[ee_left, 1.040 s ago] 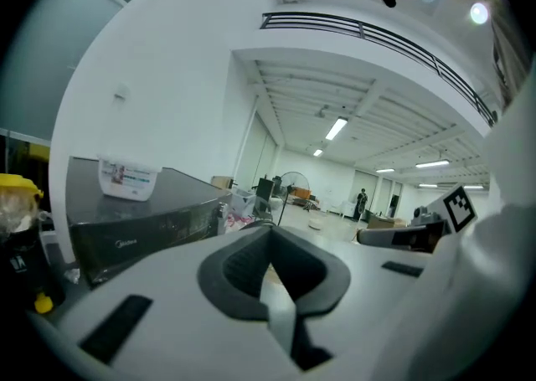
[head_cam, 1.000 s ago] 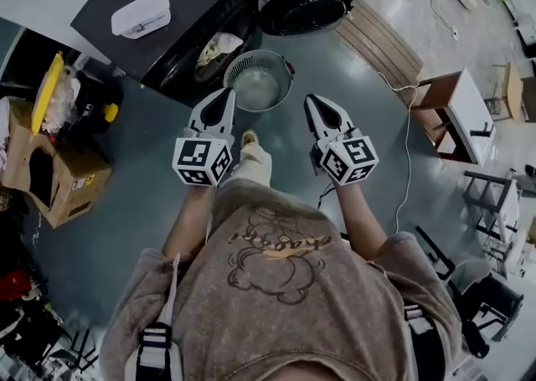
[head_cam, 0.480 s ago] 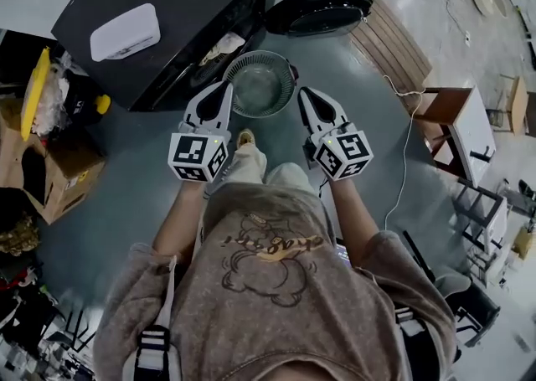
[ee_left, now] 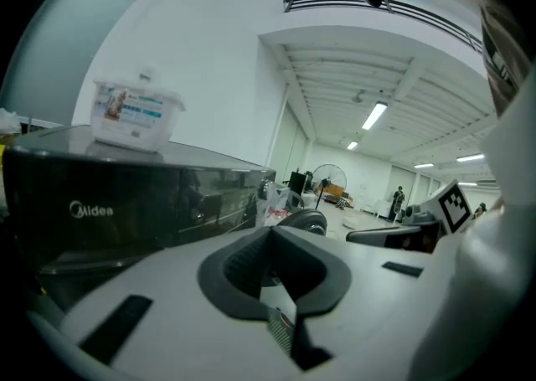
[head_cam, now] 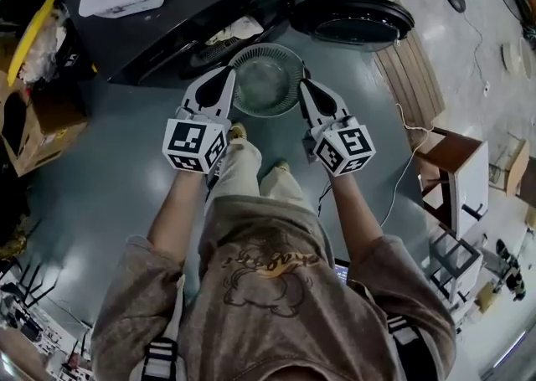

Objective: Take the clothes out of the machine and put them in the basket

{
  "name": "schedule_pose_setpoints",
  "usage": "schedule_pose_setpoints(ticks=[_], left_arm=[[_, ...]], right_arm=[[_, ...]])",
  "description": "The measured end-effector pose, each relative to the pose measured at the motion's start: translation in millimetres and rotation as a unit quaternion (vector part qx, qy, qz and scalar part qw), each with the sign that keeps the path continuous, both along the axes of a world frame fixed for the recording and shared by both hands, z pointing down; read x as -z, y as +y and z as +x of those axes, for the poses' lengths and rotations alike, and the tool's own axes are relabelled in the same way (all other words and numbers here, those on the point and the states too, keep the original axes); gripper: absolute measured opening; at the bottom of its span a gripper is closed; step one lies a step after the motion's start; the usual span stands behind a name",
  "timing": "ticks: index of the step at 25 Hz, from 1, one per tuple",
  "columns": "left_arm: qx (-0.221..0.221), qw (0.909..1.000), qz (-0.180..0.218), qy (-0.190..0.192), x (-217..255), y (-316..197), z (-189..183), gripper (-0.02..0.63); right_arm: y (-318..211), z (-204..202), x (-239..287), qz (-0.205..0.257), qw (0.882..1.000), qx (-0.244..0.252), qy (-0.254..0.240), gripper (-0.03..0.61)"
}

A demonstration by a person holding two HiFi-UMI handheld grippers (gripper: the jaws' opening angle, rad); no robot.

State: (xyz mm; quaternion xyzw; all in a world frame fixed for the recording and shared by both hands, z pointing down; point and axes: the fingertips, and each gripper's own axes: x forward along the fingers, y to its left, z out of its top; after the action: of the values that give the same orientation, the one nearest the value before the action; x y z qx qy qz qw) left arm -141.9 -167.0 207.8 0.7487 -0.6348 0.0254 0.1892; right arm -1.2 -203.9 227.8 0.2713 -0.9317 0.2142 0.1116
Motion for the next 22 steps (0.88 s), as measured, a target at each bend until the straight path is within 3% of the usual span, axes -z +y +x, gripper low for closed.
schedule_pose_setpoints(ticks=[12,22], left_arm=[[0.070,0.9972,0.025,0.003,-155.4,-1.8,-42.3,0.008],[0.090,0.9940,0.057,-0.028,-265.8,-3.6,-62.4,0.008]], right_arm=[[-37.2,-49.0,-154.8,0.021,0.998,0.048,-0.020,-0.003],[-36.5,-87.8,-267.1,0.064,0.991,0.111,-0.042,-0.003]])
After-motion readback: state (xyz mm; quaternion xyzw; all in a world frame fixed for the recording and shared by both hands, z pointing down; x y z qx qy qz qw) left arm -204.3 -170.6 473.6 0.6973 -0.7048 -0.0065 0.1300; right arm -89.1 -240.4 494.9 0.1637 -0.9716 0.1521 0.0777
